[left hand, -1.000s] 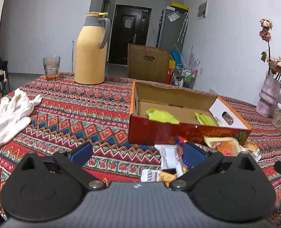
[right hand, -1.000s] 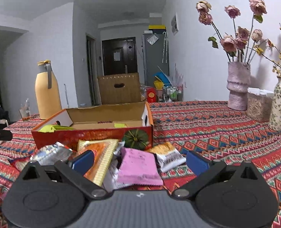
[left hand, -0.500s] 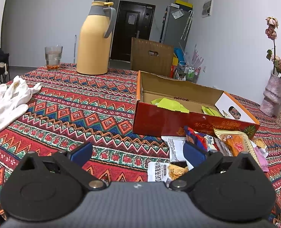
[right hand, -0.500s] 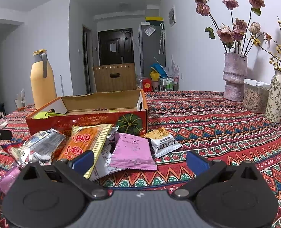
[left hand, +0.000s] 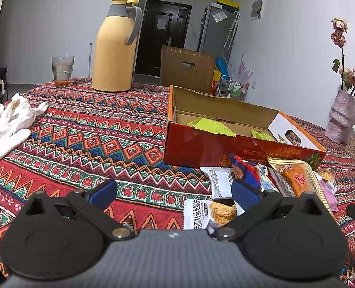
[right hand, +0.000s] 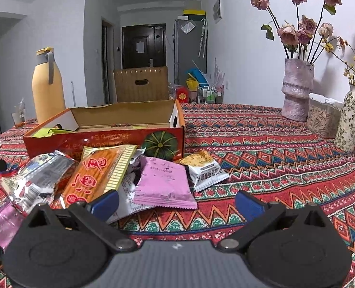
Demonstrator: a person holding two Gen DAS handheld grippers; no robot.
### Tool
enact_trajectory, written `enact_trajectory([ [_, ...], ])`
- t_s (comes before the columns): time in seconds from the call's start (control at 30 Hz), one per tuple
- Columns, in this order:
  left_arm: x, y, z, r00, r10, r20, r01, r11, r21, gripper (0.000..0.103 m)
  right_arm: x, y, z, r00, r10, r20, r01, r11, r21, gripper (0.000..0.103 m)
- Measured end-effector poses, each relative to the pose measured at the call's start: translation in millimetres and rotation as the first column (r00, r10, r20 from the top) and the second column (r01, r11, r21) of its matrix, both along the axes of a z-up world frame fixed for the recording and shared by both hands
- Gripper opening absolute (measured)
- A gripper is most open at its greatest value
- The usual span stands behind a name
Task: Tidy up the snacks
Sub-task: 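Pull both grippers back from the box toward the snack pile, then grasp the pink packet with the right gripper while the left grasps the white-and-blue wafer packs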
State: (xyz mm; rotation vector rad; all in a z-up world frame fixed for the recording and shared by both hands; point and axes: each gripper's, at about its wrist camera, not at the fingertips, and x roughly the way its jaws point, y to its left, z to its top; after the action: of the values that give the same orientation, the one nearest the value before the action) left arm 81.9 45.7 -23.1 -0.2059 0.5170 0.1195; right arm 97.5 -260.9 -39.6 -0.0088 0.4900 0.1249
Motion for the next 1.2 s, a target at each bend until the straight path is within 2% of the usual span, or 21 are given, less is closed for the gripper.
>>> enact_trajectory([
  [0.2,1.0,0.4,-0.9,1.000,0.004,-0.005,-0.004,1.000,-0.006,0.103,12.7,-9.1,3.5,1.000,0.013,-0.009,-0.013,0.999,-0.046,0.103],
  [0.3,1.2,0.9,-1.0,1.000,0.008,-0.006,-0.008,1.000,-0.008,0.103,25.0,-14.3,5.3,0.999,0.022,-0.031,-0.024,0.998,-0.058,0.099],
  [0.57,2.8,3.3,-2.6,1.000,0.015,-0.016,-0.015,1.000,-0.017,0.103,66.3,-7.5,2.0,0.990,0.077,-0.121,-0.075,0.997,0.024,0.087],
  [0.73,3.7,4.1,-3.2,1.000,0.013,-0.020,-0.014,1.000,-0.026,0.103,94.3,-3.8,-7.7,0.974,0.093,-0.207,-0.072,0.992,0.108,0.075],
  [0.83,4.7,5.7,-4.2,1.000,0.011,-0.027,-0.012,0.999,-0.036,0.103,103.6,-1.5,-12.5,0.969,0.088,-0.230,-0.063,0.992,0.114,0.075],
  [0.97,6.1,7.4,-5.1,0.999,0.007,-0.034,-0.009,0.999,-0.050,0.103,108.6,-1.7,-17.5,0.965,0.093,-0.247,-0.060,0.989,0.135,0.073],
  [1.07,7.9,8.6,-6.4,0.999,0.005,-0.042,-0.007,0.998,-0.057,0.103,107.3,-3.4,-17.4,0.962,0.120,-0.247,-0.079,0.982,0.171,0.060],
  [1.2,8.4,9.4,-6.8,0.999,0.007,-0.046,-0.009,0.998,-0.063,0.103,98.1,-3.9,-15.6,0.968,0.113,-0.226,-0.076,0.983,0.167,0.060],
])
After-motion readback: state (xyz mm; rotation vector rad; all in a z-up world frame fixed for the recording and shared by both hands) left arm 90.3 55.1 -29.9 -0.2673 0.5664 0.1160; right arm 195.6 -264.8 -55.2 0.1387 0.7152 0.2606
